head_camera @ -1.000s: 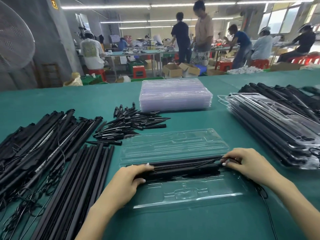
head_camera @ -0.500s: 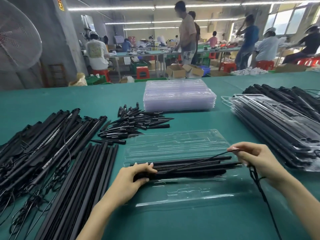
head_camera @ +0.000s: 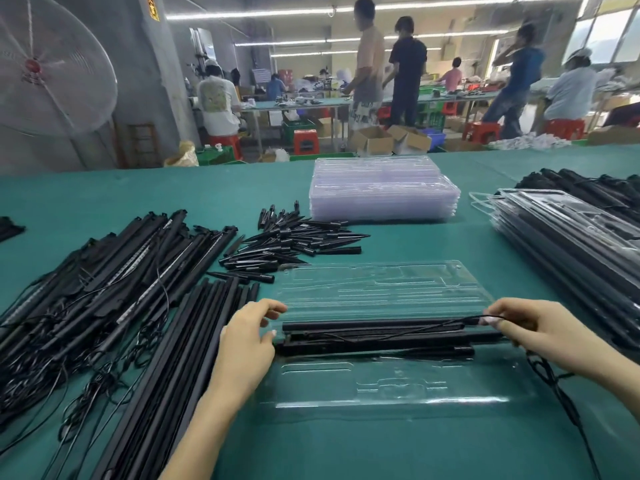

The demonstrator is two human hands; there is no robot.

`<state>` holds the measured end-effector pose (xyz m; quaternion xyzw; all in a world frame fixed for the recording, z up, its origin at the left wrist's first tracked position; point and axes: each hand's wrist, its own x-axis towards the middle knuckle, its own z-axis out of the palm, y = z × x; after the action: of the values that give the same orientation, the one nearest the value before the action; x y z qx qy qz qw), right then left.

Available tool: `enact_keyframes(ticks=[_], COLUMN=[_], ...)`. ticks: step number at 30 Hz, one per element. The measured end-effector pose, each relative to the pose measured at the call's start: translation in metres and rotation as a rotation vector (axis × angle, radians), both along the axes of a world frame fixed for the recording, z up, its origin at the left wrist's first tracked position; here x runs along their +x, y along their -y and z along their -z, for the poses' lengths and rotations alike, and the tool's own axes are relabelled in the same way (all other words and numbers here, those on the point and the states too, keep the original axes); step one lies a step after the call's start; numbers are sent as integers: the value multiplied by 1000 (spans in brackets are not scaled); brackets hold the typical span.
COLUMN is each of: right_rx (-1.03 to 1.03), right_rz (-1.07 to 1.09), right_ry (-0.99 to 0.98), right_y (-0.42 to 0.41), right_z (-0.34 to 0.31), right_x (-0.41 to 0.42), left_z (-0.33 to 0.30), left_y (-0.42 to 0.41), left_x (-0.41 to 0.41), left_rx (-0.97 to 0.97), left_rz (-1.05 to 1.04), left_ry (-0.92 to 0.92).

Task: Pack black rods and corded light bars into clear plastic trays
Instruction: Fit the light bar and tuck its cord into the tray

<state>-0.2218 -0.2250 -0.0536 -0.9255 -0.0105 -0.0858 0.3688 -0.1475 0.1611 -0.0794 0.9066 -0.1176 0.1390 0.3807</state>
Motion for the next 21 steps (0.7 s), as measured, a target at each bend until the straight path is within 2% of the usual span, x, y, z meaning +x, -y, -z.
enact_keyframes(ticks=[5,9,11,13,17,21], right_rx=[-121,-63,-95,-91,142,240], right_rz=[-47,-167,-181,-199,-191,-191], right_ry=[16,-16,-1,39,65,60], right_y=[-3,-15,-18,-21,-25,-26], right_z=[7,4,3,5,7,9], right_x=[1,4,7,9,9,8], left_z=[0,-3,-4,-4,-5,-8], left_y=[-11,-9,-7,-5,-6,-3], left_x=[2,1,0,0,-1,-3], left_rx=[81,363,423,416,292,162], left_rz=[7,33,45,68,121,117], left_ry=[-172,-134,-127,-119,-173,-200])
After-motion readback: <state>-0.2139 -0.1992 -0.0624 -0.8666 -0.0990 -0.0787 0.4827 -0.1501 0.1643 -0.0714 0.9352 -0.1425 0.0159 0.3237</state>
